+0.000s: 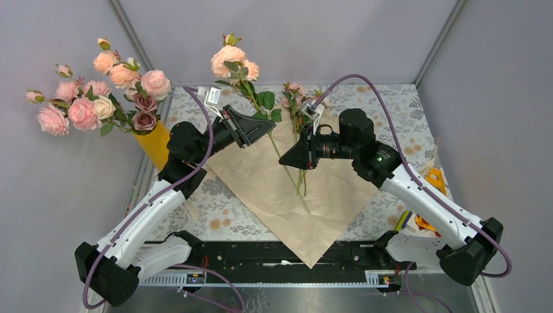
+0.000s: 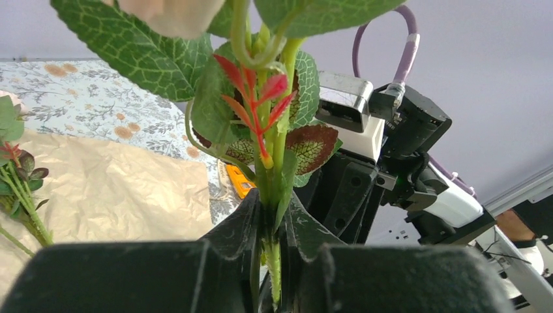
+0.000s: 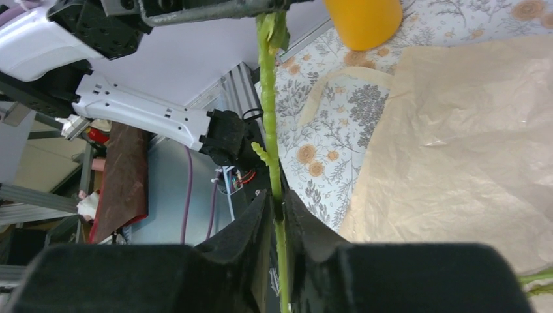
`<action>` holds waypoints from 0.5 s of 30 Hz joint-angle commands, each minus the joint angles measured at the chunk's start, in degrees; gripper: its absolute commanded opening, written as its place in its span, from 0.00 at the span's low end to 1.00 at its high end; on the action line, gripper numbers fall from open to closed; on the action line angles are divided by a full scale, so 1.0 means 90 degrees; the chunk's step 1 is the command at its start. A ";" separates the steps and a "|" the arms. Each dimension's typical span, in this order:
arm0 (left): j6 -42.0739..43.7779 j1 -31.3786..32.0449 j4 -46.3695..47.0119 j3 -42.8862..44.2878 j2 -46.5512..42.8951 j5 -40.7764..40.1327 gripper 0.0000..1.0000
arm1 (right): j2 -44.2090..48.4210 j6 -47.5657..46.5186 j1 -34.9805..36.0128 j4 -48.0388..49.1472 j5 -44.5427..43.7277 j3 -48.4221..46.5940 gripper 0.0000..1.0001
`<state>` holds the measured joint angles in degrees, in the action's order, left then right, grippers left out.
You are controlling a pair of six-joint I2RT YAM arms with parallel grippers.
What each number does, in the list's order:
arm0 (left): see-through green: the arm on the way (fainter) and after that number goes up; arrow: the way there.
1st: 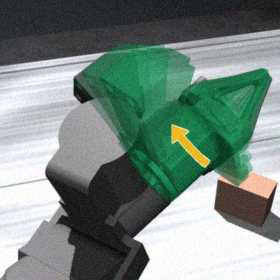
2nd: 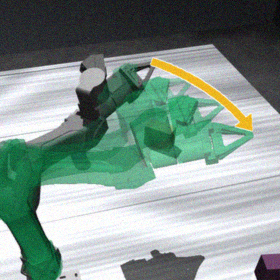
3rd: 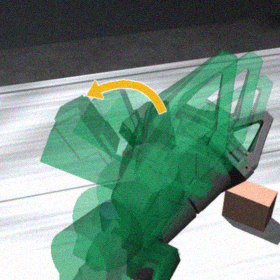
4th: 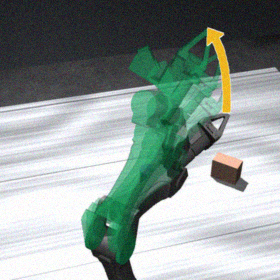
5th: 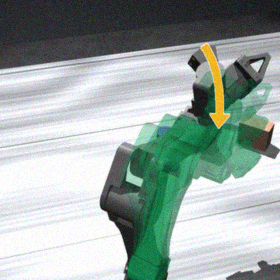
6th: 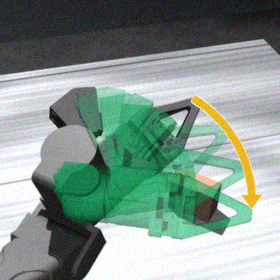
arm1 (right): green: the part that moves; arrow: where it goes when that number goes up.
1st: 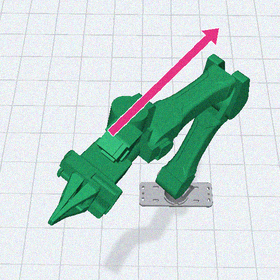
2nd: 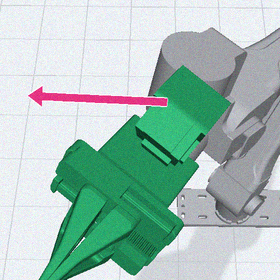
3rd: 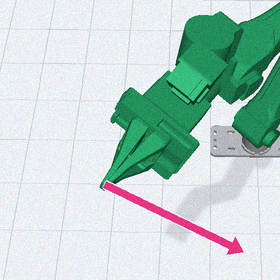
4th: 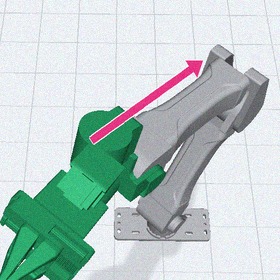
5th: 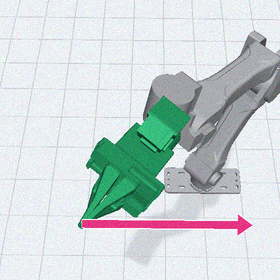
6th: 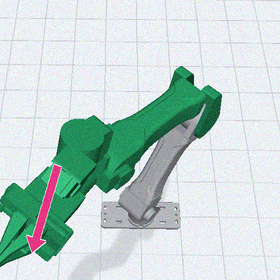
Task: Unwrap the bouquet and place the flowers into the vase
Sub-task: Insert the fake flower into the vase.
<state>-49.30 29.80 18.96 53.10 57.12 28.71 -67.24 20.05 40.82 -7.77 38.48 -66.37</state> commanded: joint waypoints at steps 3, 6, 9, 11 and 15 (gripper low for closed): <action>0.1094 0.0000 -0.0621 0.0456 -0.0226 -0.0174 0.00 | 0.0234 -0.0225 0.0037 -0.0077 -0.0601 -0.0280 0.35; 0.1862 -0.0001 -0.1352 0.0751 -0.0297 -0.0326 0.00 | 0.0369 -0.0332 0.0042 -0.0196 -0.0994 -0.0204 0.46; 0.3025 -0.0010 -0.2238 0.1093 -0.0445 -0.0534 0.00 | 0.0511 -0.0415 0.0030 -0.0390 -0.1611 -0.0122 0.54; 0.3765 -0.0109 -0.3052 0.1487 -0.0484 -0.0761 0.00 | 0.0585 -0.0470 0.0019 -0.0577 -0.2072 -0.0079 0.58; 0.4551 -0.0954 -0.4292 0.2008 -0.0545 -0.0698 0.00 | 0.0758 -0.0563 -0.0139 -0.0740 -0.2572 0.0116 0.66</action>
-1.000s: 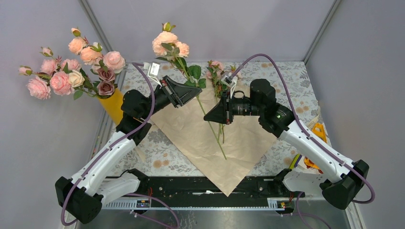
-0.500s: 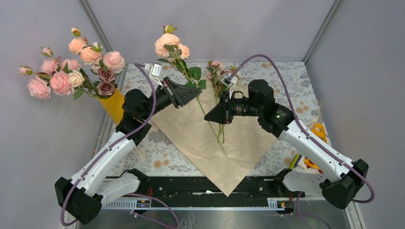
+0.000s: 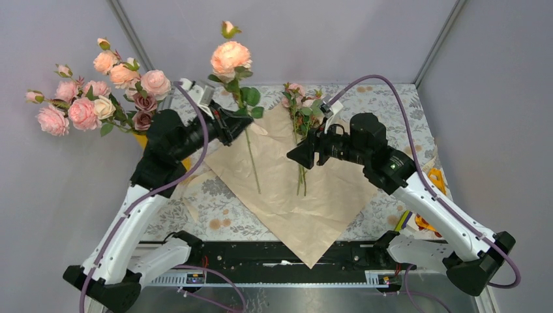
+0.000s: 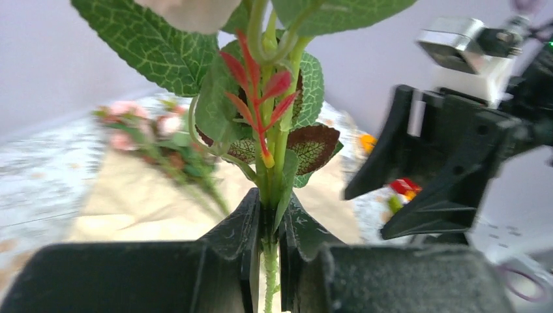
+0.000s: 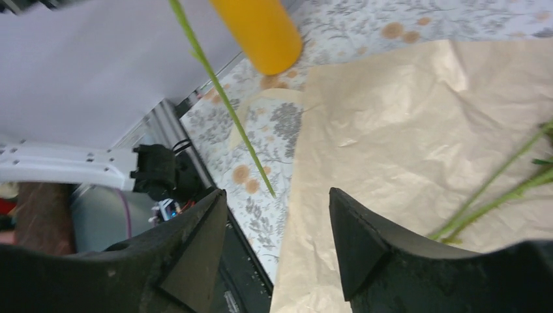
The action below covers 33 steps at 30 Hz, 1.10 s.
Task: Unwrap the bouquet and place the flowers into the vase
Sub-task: Insert the fake flower into the vase.
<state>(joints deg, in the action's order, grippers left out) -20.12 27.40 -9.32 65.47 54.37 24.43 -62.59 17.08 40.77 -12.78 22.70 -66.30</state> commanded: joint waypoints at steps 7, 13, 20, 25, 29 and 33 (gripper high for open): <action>0.1930 -0.2320 -0.1683 0.0860 -0.0670 -0.0320 0.00 | 0.0519 -0.0022 -0.1246 -0.0241 -0.0645 0.0585 0.75; 0.2476 -0.2812 -0.1941 0.1182 -0.0965 -0.1874 0.00 | 0.0541 0.0060 -0.2519 -0.0436 -0.0350 0.0836 0.78; 0.2897 -0.2858 -0.1793 0.1285 -0.1663 -0.3838 0.00 | 0.0308 0.0274 -0.3588 -0.0443 0.0151 0.1112 0.77; 0.3192 -0.2859 -0.1504 0.1318 -0.1917 -0.4860 0.00 | 0.0162 0.0343 -0.3926 -0.0332 0.0463 0.1210 0.77; 0.3422 -0.2859 -0.0965 0.1307 -0.2031 -0.5792 0.00 | 0.0083 0.0487 -0.4099 -0.0103 0.0797 0.1276 0.76; 0.3327 -0.2859 -0.0439 0.1263 -0.2073 -0.5617 0.00 | 0.0061 0.0544 -0.4185 -0.0004 0.0972 0.1345 0.76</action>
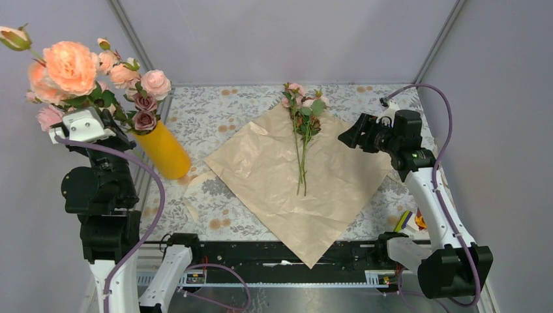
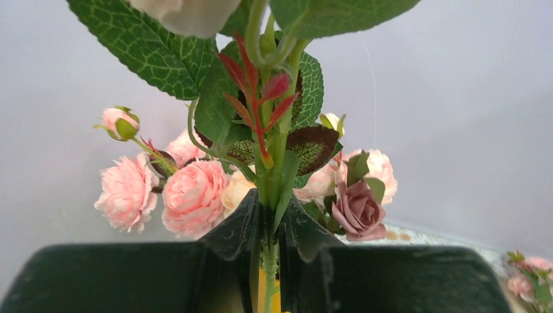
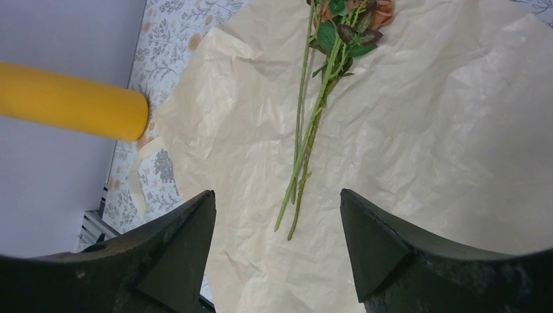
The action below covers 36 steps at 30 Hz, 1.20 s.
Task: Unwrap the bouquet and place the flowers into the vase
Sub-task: Insert the fake flower into the vase.
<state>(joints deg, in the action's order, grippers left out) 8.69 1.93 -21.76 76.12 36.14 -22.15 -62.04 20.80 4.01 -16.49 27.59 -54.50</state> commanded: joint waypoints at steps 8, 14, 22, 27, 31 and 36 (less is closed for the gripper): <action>-0.0098 -0.0029 0.2072 0.0040 0.0329 -0.0292 0.00 | 0.0013 0.0596 -0.0148 0.0892 0.1203 0.0271 0.73; -0.0058 -0.0056 0.2365 0.0258 0.0766 -0.0139 0.00 | 0.0156 0.0570 -0.0150 0.0881 0.1292 0.0358 0.73; 0.0238 -0.0205 0.2786 -0.0197 0.0779 0.0096 0.00 | 0.0227 0.0560 -0.0153 0.0891 0.1372 0.0411 0.73; 0.0186 -0.0508 0.3183 -0.0639 0.0741 0.0381 0.00 | 0.0259 0.0558 -0.0153 0.0884 0.1426 0.0411 0.72; -0.0086 -0.0726 0.3132 -0.0725 0.0815 0.0615 0.00 | 0.0265 0.0551 -0.0153 0.0876 0.1427 0.0444 0.72; -0.0362 -0.0960 0.3098 -0.1135 0.0670 0.0763 0.00 | 0.0263 0.0562 -0.0153 0.0890 0.1444 0.0496 0.72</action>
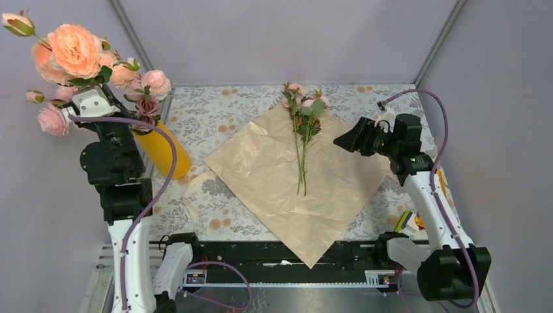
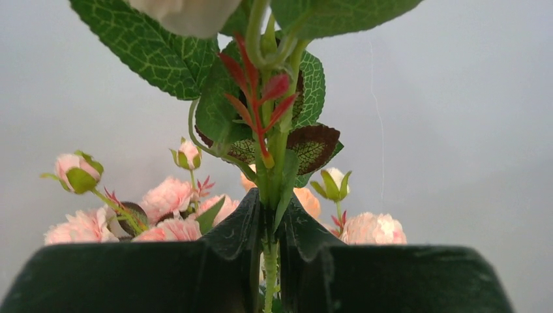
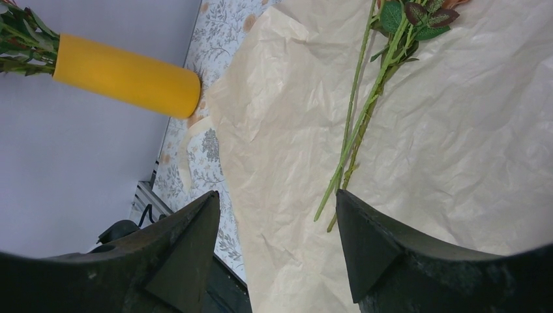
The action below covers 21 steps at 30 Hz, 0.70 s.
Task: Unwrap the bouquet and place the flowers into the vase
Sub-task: Insert the fake flower into the vase.
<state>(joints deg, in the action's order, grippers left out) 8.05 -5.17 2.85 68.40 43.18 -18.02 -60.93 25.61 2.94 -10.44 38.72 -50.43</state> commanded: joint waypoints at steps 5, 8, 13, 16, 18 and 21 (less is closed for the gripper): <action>-0.0663 -0.0445 0.0499 -0.1034 -0.0400 0.0487 0.00 | 0.0157 0.0043 -0.0034 0.0220 0.0262 0.0093 0.72; -0.0768 -0.0548 0.0502 -0.1162 -0.0412 0.0457 0.00 | 0.0158 0.0042 -0.0039 0.0217 0.0297 0.0113 0.72; -0.0875 -0.0820 0.0547 -0.1409 -0.0404 0.0413 0.00 | 0.0211 0.0054 -0.0034 0.0213 0.0319 0.0190 0.72; -0.1144 -0.0988 0.0586 -0.1571 -0.0375 0.0459 0.00 | 0.0234 0.0065 -0.0034 0.0221 0.0327 0.0226 0.73; -0.1261 -0.1115 0.0614 -0.1697 -0.0355 0.0624 0.00 | 0.0246 0.0064 -0.0035 0.0214 0.0344 0.0232 0.73; -0.1421 -0.1234 0.0740 -0.1893 -0.0349 0.0947 0.00 | 0.0256 0.0070 -0.0034 0.0217 0.0361 0.0243 0.73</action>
<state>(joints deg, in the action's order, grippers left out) -1.83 -14.85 7.90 54.00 39.81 -13.78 -60.03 25.87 2.94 -9.98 40.21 -48.31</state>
